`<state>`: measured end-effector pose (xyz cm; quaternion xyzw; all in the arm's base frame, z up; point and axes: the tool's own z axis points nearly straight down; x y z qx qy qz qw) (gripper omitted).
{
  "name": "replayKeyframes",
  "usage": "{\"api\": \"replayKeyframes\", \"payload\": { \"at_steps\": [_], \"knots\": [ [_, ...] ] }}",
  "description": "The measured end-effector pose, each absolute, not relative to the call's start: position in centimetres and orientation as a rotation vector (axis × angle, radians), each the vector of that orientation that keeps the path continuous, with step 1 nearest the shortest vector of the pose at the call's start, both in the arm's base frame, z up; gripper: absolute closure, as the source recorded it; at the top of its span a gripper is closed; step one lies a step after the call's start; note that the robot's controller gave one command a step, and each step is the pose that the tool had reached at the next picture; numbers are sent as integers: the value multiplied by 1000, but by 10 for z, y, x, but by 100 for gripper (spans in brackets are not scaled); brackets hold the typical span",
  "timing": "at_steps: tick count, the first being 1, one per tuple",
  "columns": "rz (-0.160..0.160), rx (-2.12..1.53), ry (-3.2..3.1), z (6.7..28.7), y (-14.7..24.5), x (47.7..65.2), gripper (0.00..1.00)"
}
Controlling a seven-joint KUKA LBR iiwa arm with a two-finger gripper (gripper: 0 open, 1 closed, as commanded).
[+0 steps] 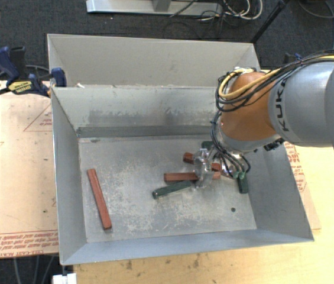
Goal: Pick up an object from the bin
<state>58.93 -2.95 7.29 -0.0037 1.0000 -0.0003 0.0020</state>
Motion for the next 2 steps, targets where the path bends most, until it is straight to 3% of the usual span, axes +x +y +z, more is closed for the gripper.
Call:
{"api": "replayKeyframes", "payload": {
  "at_steps": [1,2],
  "knots": [
    [-1,-34,3129,200,-33,602,100],
    [1,-33,3138,196,-33,600,0]
  ]
}}
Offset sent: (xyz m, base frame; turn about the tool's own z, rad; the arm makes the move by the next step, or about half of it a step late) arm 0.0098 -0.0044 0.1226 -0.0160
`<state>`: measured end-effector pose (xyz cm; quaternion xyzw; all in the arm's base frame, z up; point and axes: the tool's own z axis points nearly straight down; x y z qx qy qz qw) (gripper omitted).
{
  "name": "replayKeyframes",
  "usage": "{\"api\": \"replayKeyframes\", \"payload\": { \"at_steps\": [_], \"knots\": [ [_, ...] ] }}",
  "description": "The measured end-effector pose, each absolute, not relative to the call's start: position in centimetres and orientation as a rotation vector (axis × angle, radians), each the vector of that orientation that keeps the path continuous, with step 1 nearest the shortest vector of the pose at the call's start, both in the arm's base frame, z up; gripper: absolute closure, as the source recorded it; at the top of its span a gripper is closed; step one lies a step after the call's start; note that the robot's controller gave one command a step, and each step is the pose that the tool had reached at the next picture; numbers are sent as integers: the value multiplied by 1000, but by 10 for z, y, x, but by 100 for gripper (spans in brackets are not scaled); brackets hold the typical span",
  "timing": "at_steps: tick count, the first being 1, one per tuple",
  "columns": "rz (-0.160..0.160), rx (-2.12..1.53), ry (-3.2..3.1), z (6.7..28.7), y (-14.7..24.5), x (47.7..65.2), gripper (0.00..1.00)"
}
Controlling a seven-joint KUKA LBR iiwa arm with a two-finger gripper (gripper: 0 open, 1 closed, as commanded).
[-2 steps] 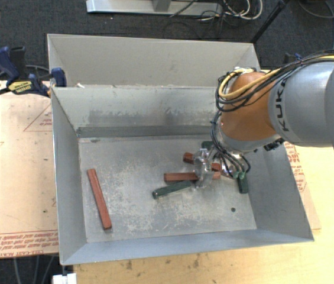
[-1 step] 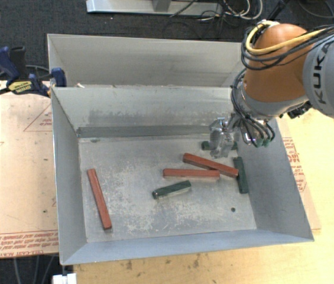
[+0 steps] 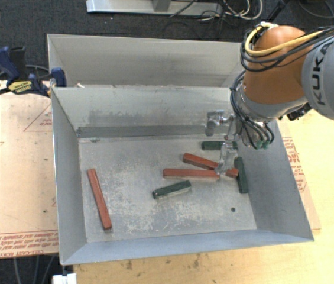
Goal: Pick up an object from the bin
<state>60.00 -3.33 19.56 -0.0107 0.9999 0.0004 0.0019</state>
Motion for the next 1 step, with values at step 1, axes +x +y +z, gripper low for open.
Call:
{"api": "replayKeyframes", "payload": {
  "at_steps": [1],
  "knots": [
    [3,-422,3118,69,-1,578,0]
  ]
}}
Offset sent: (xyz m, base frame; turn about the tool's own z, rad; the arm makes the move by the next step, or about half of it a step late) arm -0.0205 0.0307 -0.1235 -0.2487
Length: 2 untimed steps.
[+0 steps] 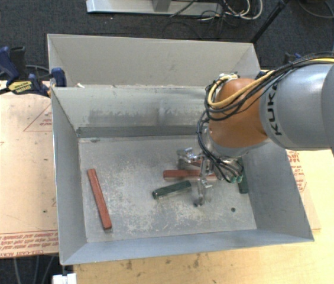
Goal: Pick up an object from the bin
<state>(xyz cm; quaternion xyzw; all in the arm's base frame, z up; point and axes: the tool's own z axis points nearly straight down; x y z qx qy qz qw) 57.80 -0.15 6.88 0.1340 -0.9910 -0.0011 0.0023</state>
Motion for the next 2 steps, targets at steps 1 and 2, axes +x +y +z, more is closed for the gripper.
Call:
{"api": "replayKeyframes", "payload": {
  "at_steps": [1,2],
  "knots": [
    [-2,419,-3115,73,-2,580,100],
    [1,417,-3124,212,3,568,100]
  ]
}}
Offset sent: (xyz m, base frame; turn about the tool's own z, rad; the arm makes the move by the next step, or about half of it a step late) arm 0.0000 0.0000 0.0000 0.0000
